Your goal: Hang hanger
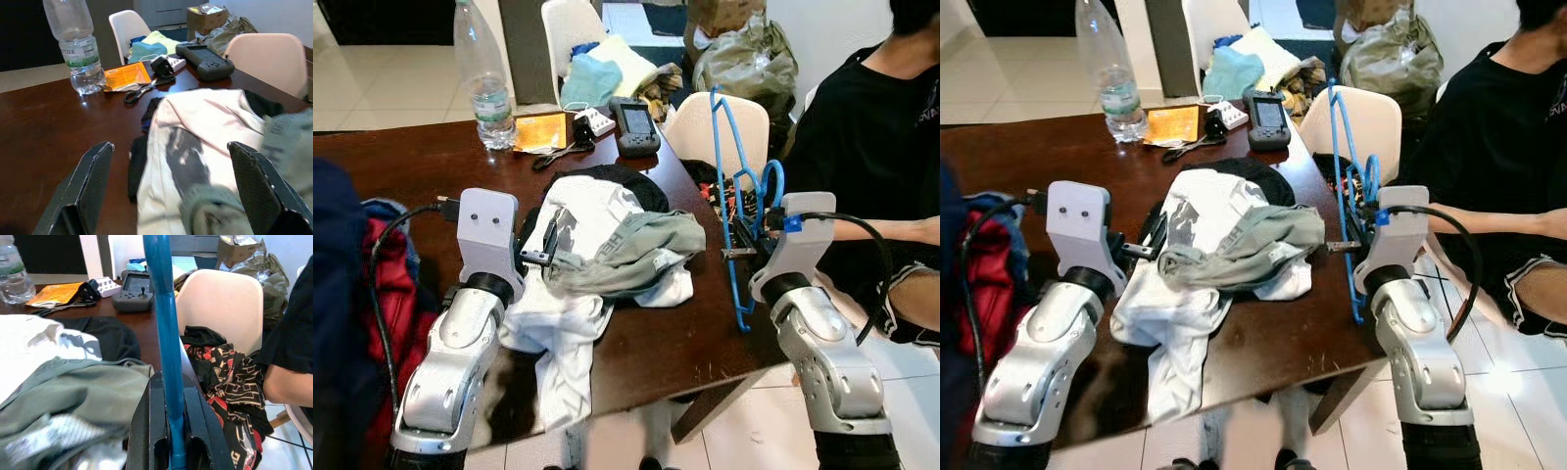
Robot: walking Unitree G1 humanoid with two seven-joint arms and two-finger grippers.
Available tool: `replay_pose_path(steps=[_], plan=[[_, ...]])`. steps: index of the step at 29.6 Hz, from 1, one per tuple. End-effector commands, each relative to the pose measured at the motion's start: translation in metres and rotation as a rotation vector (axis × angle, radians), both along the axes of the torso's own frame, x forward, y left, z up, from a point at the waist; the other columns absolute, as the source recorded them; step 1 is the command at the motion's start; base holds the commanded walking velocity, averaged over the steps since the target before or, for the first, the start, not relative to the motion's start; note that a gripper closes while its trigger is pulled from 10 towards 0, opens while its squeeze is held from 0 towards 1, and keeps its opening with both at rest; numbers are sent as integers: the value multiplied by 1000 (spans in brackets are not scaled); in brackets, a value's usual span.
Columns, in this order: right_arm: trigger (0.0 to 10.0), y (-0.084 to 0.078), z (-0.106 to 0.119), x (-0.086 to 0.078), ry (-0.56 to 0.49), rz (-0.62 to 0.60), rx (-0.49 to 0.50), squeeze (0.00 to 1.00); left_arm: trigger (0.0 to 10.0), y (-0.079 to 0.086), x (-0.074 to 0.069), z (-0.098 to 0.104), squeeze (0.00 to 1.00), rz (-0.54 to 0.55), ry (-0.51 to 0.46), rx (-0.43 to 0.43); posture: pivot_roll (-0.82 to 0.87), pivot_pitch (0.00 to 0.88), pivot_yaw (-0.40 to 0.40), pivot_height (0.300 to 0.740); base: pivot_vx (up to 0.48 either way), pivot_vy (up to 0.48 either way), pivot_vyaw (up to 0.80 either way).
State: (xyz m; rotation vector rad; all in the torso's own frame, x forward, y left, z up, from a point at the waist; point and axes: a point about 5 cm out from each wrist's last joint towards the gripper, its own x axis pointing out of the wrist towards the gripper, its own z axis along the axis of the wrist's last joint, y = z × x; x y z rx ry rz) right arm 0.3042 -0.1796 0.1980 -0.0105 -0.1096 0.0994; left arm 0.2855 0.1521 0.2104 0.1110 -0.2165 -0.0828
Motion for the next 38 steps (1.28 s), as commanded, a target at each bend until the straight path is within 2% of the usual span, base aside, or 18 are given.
replay_pose_path(steps=[1, 13, 16, 26, 33, 36, 38], plan=[[10000, 1, 2, -4, -27, -5, -6, 0, 10000, -3, -4, -5, 0, -10, 10, 27, 102, 176, -59, 740, -390, 0, 0], [10000, 1, 2, -6, -34, -9, -26, 0, 10000, -4, -10, -13, 0, -23, 34, 50, 97, 175, -63, 740, -336, 0, 0], [10000, 1, 1, -8, -34, -11, -33, 0, 10000, -5, -13, -15, 0, -29, 38, 54, 96, 176, -64, 740, 274, 0, 0], [10000, 0, -5, -21, -26, -28, -52, 0, 10000, -4, -30, -22, 0, -45, 70, 74, 88, 174, -74, 740, -366, 0, 0], [10000, -2, -13, -34, -12, -68, -89, 0, 10000, -4, -44, -35, 0, -45, 113, 59, 79, 164, -82, 740, -405, 0, 0], [10000, -5, -19, -44, 4, -88, -112, 0, 10000, -3, -51, -40, 0, -52, 127, 64, 70, 157, -86, 740, -406, 0, 0], [10000, -8, -27, -56, 30, -111, -134, 0, 10000, -1, -55, -43, 0, -47, 136, 65, 69, 149, -85, 740, -407, 0, 0]])
